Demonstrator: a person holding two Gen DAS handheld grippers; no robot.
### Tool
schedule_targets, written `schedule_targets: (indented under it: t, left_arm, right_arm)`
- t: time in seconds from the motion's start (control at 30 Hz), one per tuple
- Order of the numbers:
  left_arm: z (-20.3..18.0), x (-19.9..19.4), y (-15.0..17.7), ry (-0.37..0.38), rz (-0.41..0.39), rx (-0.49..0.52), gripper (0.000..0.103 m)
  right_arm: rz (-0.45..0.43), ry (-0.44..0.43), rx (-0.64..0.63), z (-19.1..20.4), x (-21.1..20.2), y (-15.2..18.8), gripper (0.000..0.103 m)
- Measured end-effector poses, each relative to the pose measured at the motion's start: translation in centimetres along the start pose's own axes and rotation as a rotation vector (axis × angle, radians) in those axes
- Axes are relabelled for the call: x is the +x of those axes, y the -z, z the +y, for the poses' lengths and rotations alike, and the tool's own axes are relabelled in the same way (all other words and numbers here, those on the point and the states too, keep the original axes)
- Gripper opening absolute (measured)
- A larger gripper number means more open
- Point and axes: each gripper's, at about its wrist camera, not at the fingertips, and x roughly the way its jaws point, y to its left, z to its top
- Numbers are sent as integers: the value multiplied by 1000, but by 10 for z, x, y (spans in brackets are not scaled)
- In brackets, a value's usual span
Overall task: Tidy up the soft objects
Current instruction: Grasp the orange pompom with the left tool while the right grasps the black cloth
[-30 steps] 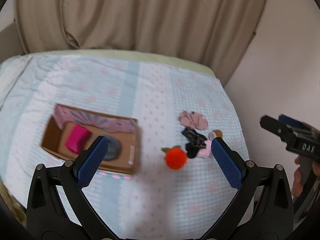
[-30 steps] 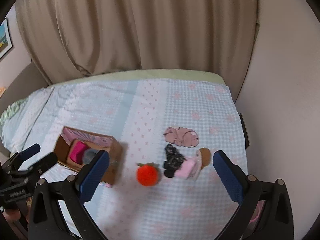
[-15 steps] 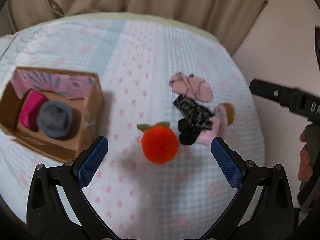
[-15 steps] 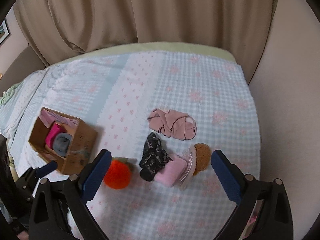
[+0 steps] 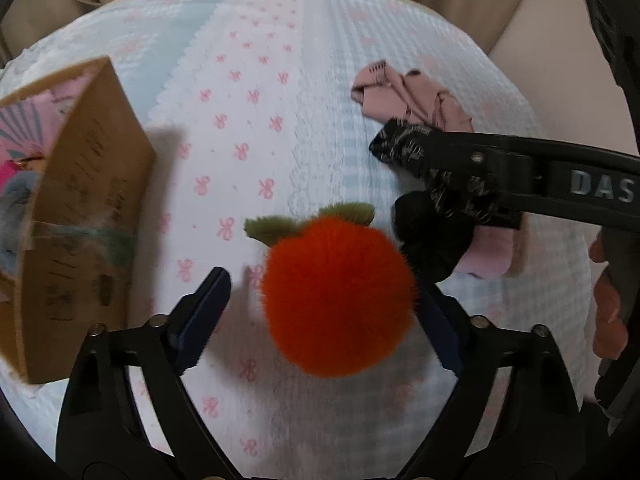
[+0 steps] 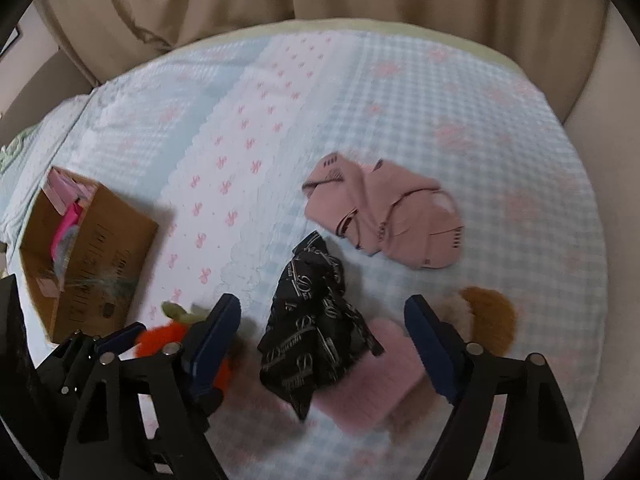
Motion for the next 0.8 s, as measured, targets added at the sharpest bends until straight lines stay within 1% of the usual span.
schedule_targets:
  t: [0.03,0.07,0.17,0.2,0.23,0.27,0.3,0.33,0.5,0.63,0.8]
  left_arm:
    - [0,5,1,1,8,2,80]
    - [1,8,1,0,12,2,79]
    - [3,14,0,-1,14,-8,70]
    - [4,16,-1,1,15,-12,65]
    - [4,17,-3,3,16,-13,57]
    - [5,19,-4,6,19,-12,52]
    - [5,22,-5,6,27,-5,43]
    - [5,23,-6,5,32,0,39]
    - [10,24,-7,33,39,-14,35]
    - [9,19,-5,36,38,-9,33]
    - [3,8,-10,45,23,3,33]
  right_arm:
    - [7,-1,-2,0,6,0,76]
    - [17,-5,0,0,13,0,75]
    - [26,-10,2,-1,25,-2,72]
    - [28,-11,2,-1,27,-2,71]
    - [30,-15,3,-1,30,-2,69]
    - [32,-18,3,0,32,-2,68]
    - [34,-22,4,0,34,-2,65]
    - [38,-26,6,0,36,-2,61]
    - [44,-30,11,3,40,0,48]
    - [47,-30,16,3,40,2,37]
    - [34,-26,33,3,33,2,36]
